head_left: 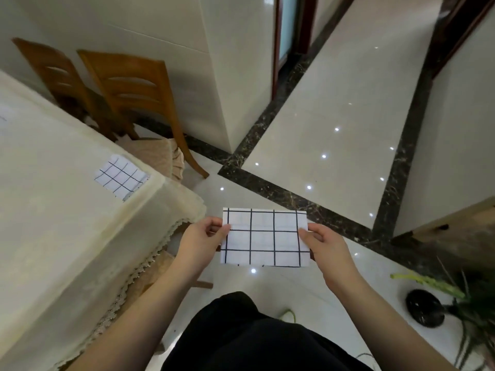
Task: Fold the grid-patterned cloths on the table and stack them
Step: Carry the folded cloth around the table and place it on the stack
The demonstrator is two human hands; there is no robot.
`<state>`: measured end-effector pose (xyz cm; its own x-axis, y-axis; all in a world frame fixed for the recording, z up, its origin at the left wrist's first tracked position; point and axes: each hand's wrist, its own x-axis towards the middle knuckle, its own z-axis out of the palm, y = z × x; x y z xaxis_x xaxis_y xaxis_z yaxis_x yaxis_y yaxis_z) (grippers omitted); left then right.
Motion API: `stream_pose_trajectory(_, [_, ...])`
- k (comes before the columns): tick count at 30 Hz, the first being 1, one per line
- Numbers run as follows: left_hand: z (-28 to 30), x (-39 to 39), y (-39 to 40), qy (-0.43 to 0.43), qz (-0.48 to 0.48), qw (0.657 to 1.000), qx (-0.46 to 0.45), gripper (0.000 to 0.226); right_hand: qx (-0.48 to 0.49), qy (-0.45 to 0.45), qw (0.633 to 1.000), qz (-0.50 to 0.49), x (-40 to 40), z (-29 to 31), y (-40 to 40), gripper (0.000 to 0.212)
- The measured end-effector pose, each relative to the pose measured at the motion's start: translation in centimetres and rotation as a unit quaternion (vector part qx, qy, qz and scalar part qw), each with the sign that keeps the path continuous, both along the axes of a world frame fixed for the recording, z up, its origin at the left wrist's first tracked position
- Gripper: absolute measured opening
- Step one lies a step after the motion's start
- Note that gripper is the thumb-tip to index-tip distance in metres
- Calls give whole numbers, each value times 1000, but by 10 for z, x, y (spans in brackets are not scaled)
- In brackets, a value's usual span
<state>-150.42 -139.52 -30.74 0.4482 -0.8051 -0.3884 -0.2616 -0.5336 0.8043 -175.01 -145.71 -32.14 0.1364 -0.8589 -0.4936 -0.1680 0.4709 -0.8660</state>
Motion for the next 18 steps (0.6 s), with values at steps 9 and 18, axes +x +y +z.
stream_pose_trajectory(9, [-17,51,-66,-8,100,995,-23,7,1,2,995,100,68,0,-109,13])
stream_pose_trajectory(18, [-25,121,-145,4,155,988,-9,10,8,33,981,193,159,0,-228,11])
